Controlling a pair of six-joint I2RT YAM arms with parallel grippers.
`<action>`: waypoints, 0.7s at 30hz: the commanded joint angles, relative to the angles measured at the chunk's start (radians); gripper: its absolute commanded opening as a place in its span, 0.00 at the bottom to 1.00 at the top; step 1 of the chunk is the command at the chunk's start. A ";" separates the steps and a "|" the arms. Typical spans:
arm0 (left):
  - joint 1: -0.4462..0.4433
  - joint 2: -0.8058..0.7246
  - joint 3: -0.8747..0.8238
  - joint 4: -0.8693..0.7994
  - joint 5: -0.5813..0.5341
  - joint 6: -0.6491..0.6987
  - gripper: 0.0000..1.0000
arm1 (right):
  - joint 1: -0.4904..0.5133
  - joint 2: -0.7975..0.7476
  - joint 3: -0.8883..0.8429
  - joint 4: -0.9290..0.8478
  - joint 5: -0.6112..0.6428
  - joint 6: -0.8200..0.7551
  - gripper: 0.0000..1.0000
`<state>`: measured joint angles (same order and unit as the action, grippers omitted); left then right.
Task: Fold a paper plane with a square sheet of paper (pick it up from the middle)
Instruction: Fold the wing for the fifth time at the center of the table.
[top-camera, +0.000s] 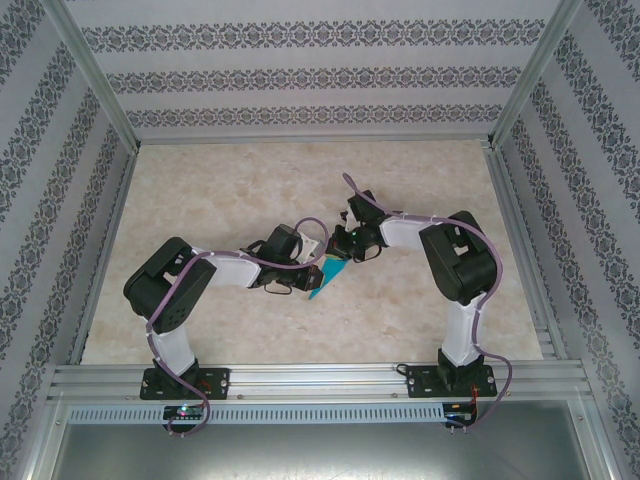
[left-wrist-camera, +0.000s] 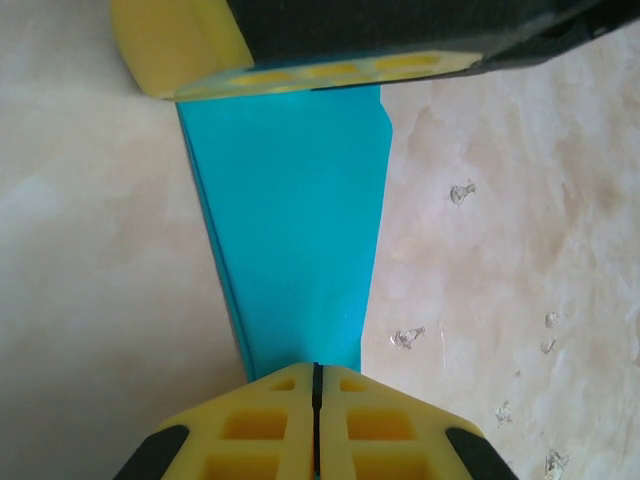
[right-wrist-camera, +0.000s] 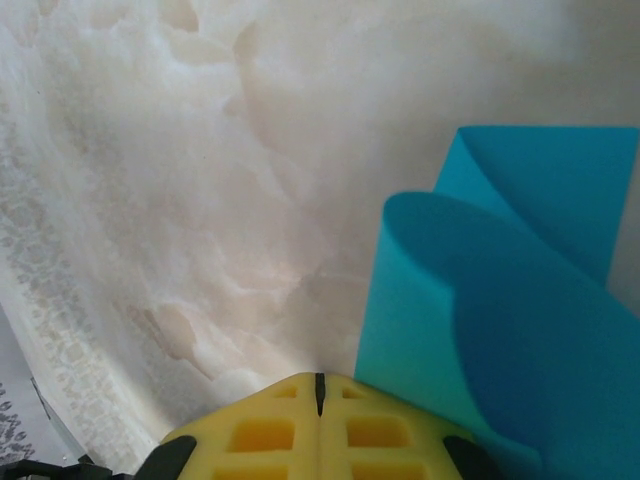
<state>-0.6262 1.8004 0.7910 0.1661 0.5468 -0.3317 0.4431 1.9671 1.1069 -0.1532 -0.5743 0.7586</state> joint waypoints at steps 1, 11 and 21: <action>0.009 0.058 -0.098 -0.274 -0.055 0.030 0.09 | -0.073 0.060 0.045 0.031 0.181 -0.033 0.00; 0.009 0.030 -0.120 -0.290 -0.060 0.029 0.09 | -0.129 0.110 0.142 0.051 0.149 -0.013 0.00; 0.009 0.019 -0.109 -0.296 -0.057 0.022 0.09 | -0.164 0.076 0.165 0.043 0.115 -0.039 0.00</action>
<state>-0.6212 1.7565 0.7483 0.1619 0.5430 -0.3206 0.3107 2.0666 1.2549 -0.1524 -0.5602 0.7498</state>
